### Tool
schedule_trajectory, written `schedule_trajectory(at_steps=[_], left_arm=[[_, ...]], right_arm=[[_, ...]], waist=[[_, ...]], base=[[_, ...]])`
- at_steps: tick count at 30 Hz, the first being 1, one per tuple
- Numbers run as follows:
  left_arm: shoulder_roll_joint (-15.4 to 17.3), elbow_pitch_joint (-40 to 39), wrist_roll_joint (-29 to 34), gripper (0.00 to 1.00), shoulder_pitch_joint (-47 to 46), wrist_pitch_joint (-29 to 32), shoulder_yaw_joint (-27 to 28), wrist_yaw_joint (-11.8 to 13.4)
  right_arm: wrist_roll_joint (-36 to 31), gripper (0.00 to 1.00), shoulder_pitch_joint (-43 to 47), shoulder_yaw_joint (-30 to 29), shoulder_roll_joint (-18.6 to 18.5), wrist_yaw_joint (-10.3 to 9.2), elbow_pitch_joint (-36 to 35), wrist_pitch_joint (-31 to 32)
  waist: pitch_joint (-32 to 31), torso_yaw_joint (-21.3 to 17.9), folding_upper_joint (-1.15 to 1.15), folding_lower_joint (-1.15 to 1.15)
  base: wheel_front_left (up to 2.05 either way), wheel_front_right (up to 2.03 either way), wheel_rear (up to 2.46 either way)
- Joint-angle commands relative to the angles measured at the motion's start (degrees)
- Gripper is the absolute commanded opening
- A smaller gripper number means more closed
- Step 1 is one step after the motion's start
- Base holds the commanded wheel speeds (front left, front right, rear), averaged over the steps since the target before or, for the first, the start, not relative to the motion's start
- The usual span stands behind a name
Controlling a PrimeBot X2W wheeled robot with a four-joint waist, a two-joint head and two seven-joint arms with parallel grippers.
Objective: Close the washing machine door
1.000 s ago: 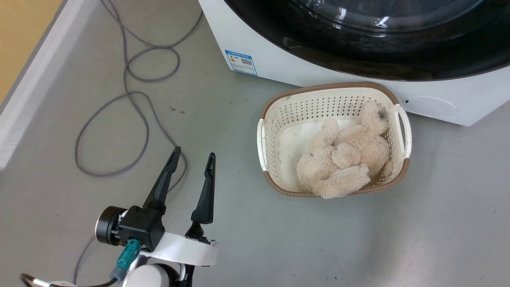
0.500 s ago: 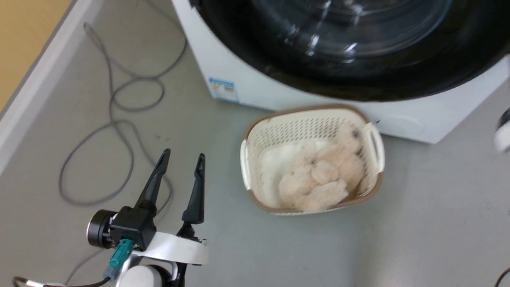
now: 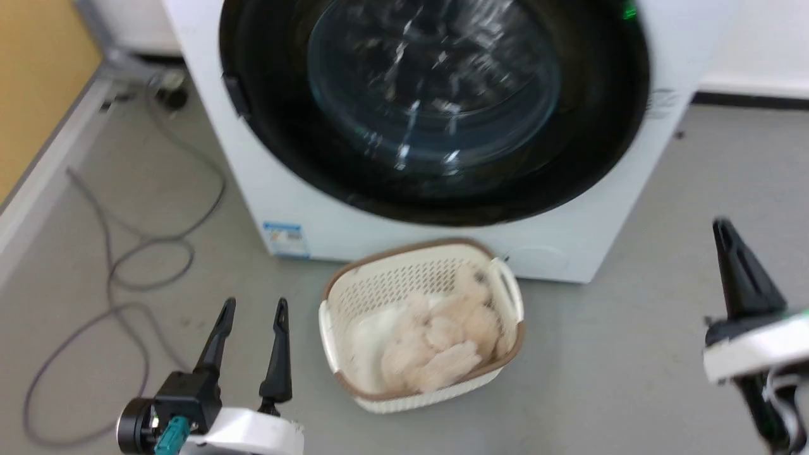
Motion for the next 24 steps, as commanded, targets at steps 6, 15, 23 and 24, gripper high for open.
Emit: schedule_trajectory(at_steps=[6, 15, 23, 24], left_arm=[[0.0, 1.9, -0.5, 1.0, 2.7, -0.2, -0.1, -0.4], [0.0, 3.4, 0.1, 1.0, 4.5, -0.2, -0.6, -0.7], [0.0, 4.0, 0.1, 1.0, 4.9, -0.2, -1.2, -0.8], [0.0, 4.0, 0.0, 1.0, 4.9, -0.2, -1.2, -0.8]], right_arm=[[-8.1, 0.0, 13.1, -6.7, 8.3, -0.04, -8.4, -0.2], [-12.6, 1.0, 19.8, -9.2, 13.9, -0.04, -11.9, -0.2], [-15.3, 1.0, 21.2, -9.3, 15.2, -0.04, -11.9, -0.2], [-15.4, 1.0, 21.2, -9.4, 15.3, -0.04, -11.9, -0.2]], waist=[[-4.8, -3.5, 0.0, 0.0], [-5.7, -3.2, 0.0, 0.0], [-5.8, -2.6, 0.0, 0.0], [-5.8, -2.5, 0.0, 0.0]], base=[[0.0, 0.0, 0.0], [0.0, 0.0, 0.0], [0.0, 0.0, 0.0], [0.0, 0.0, 0.0]])
